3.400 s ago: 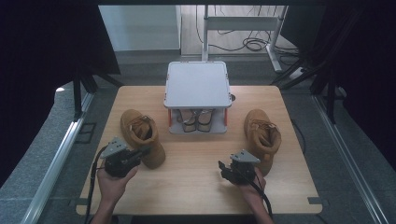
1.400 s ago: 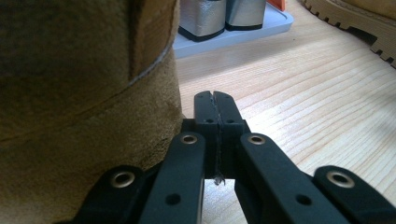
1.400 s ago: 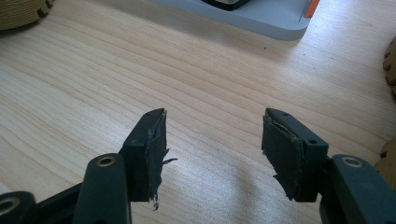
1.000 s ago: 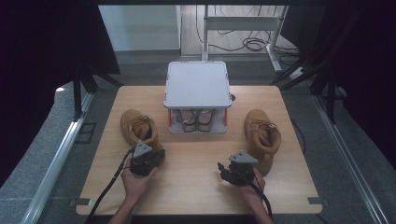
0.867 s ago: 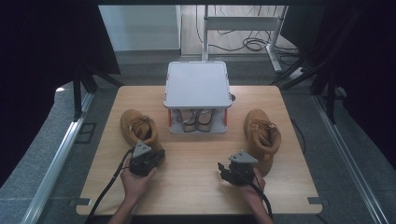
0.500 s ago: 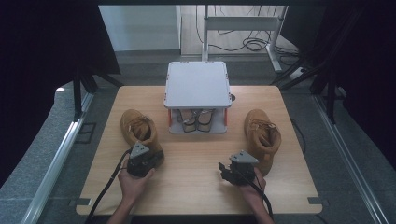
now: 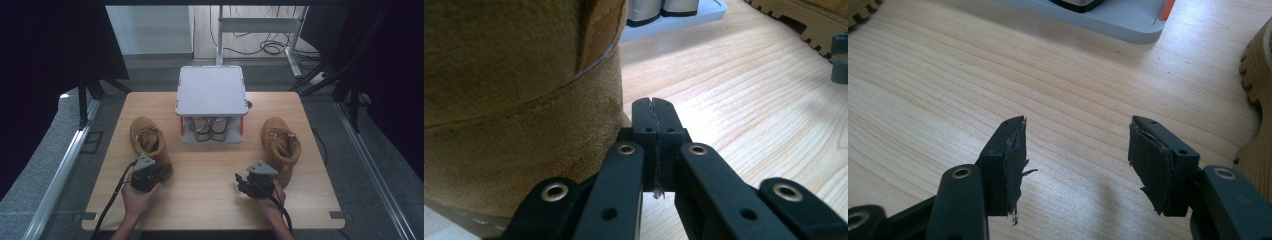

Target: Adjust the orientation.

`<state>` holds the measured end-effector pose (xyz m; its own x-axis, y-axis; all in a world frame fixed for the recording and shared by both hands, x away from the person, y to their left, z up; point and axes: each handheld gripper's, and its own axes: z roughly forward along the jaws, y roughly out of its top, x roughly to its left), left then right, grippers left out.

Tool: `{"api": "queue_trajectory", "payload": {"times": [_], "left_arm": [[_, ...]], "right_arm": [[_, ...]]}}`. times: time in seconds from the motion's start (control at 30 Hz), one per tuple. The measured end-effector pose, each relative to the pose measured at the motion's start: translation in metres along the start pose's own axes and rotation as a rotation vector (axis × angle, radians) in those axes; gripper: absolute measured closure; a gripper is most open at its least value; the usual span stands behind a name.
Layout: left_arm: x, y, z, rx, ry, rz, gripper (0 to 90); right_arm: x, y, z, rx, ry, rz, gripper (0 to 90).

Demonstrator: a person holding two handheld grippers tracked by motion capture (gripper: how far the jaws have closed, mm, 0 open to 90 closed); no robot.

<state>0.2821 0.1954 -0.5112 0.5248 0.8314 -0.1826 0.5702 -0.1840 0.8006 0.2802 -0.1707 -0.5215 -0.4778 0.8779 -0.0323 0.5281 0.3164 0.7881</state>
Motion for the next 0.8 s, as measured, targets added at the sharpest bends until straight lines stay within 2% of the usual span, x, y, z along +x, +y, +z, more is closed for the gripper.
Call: {"api": "queue_trajectory", "payload": {"times": [0.23,0.43,0.57,0.67,0.8], "left_arm": [[0.006,-0.005,-0.01,0.007,-0.015,-0.017,89.9],[0.009,-0.01,-0.018,0.012,-0.005,-0.013,90.0],[0.009,-0.013,-0.024,0.019,0.029,0.002,89.9],[0.013,-0.016,-0.029,0.016,0.02,-0.021,89.9],[0.018,-0.017,-0.036,0.031,0.02,-0.021,90.0]], "right_arm": [[0.0,0.0,0.0,0.004,-0.003,-0.003,40.8],[-0.001,0.0,0.0,0.002,-0.004,0.002,40.8],[-0.001,-0.001,0.0,0.002,-0.004,0.003,40.8],[-0.001,-0.001,0.0,0.005,-0.006,0.001,40.8],[-0.001,-0.001,0.001,0.006,-0.004,0.002,40.8]]}}
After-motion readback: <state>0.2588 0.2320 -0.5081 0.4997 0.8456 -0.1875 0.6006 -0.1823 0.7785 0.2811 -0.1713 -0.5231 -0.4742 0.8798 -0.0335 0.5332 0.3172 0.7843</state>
